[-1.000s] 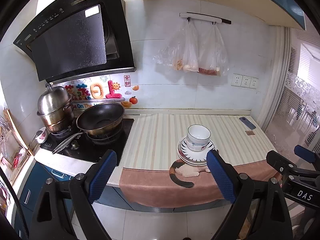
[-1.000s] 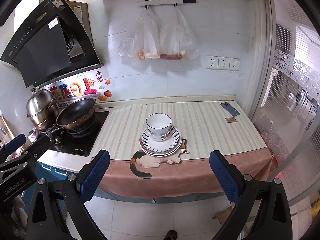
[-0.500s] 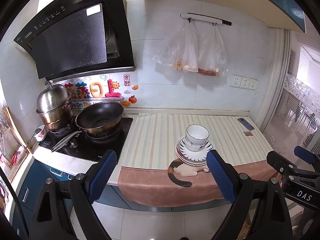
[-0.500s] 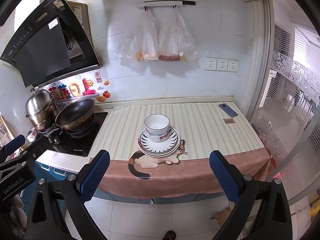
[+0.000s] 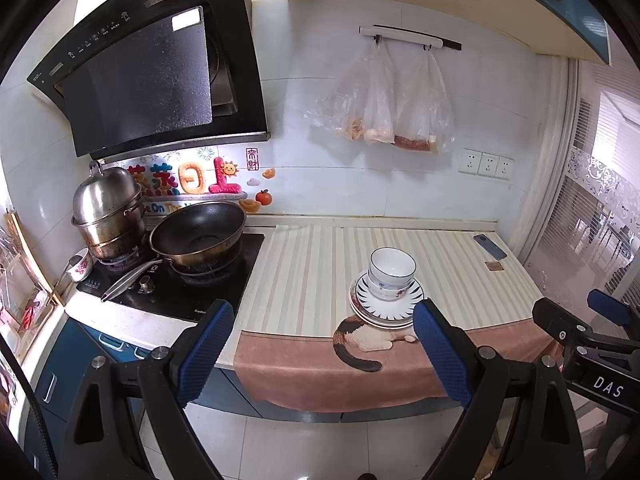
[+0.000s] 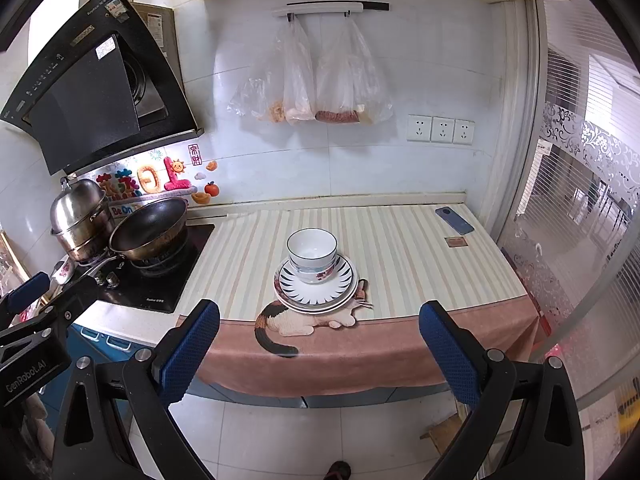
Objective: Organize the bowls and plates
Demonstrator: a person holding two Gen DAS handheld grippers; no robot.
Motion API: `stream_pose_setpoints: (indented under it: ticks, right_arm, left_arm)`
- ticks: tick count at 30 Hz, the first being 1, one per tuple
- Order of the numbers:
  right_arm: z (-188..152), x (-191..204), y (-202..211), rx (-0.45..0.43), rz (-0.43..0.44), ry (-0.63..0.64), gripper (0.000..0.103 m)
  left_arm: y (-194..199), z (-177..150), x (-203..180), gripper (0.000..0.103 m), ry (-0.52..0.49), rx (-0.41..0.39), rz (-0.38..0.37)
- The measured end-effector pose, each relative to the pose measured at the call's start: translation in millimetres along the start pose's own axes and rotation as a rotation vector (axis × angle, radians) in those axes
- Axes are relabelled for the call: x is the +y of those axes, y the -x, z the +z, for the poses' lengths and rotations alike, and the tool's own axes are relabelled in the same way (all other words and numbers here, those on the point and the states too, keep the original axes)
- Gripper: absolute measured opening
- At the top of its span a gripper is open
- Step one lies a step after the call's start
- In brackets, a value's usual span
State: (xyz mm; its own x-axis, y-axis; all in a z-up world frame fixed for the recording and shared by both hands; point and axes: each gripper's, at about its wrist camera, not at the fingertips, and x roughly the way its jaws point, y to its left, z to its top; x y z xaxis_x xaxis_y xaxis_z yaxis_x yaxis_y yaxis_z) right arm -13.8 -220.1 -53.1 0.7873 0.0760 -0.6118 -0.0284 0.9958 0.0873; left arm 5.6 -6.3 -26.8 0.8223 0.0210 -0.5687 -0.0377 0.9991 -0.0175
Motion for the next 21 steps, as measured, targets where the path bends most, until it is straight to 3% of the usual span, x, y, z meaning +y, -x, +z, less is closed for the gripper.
stream_pose_setpoints:
  ticks: [21]
  right_arm:
    - [-6.2,-6.3,-1.0,0.004,-0.009,-0.003,0.102]
  left_arm:
    - [1.1,-1.9,-6.3,0.092,-0.004,0.007,-0.005]
